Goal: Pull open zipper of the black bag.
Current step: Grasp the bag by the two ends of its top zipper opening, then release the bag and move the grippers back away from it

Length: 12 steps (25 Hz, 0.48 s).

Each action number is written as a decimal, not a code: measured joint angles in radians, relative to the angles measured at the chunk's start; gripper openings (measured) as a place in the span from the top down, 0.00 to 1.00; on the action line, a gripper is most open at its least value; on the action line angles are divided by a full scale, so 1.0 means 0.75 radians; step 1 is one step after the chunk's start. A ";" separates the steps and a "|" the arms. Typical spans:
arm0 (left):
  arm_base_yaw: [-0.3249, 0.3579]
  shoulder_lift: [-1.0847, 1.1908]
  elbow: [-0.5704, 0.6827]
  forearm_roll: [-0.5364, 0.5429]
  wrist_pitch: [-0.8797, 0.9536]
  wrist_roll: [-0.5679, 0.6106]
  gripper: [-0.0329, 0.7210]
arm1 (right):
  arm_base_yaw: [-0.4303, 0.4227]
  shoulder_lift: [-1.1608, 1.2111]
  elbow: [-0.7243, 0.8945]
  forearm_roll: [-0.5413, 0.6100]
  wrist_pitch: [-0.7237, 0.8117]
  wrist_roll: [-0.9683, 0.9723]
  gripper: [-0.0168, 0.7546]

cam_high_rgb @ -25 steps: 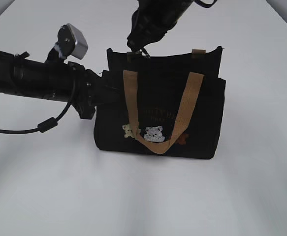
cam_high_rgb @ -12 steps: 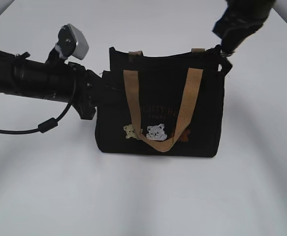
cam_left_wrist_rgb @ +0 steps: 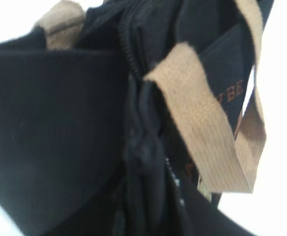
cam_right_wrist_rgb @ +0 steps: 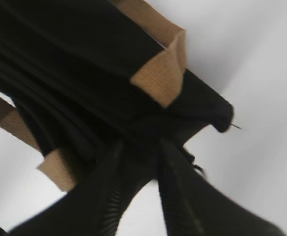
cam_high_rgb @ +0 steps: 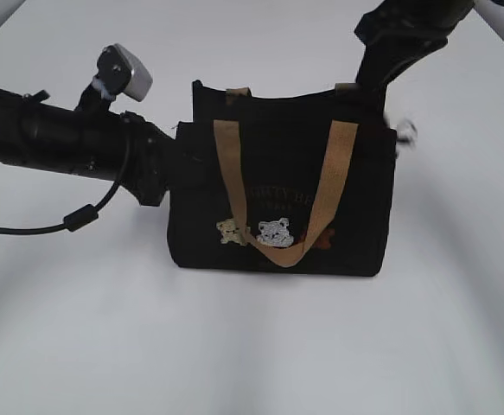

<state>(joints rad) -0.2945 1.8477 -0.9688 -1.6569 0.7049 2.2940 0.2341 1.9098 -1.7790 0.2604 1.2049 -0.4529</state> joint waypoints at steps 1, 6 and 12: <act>0.001 -0.009 0.002 0.022 -0.014 -0.062 0.68 | 0.000 -0.001 0.000 0.036 0.000 -0.003 0.71; 0.004 -0.127 0.002 0.285 -0.077 -0.551 0.41 | 0.000 -0.007 0.000 0.077 0.012 0.008 0.46; 0.005 -0.378 0.003 0.849 -0.101 -1.381 0.48 | -0.008 -0.117 0.032 -0.020 0.016 0.185 0.44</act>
<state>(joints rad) -0.2911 1.5645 -0.9664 -1.0205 0.6288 1.2580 0.2282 1.8218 -1.7549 0.2452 1.2170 -0.3140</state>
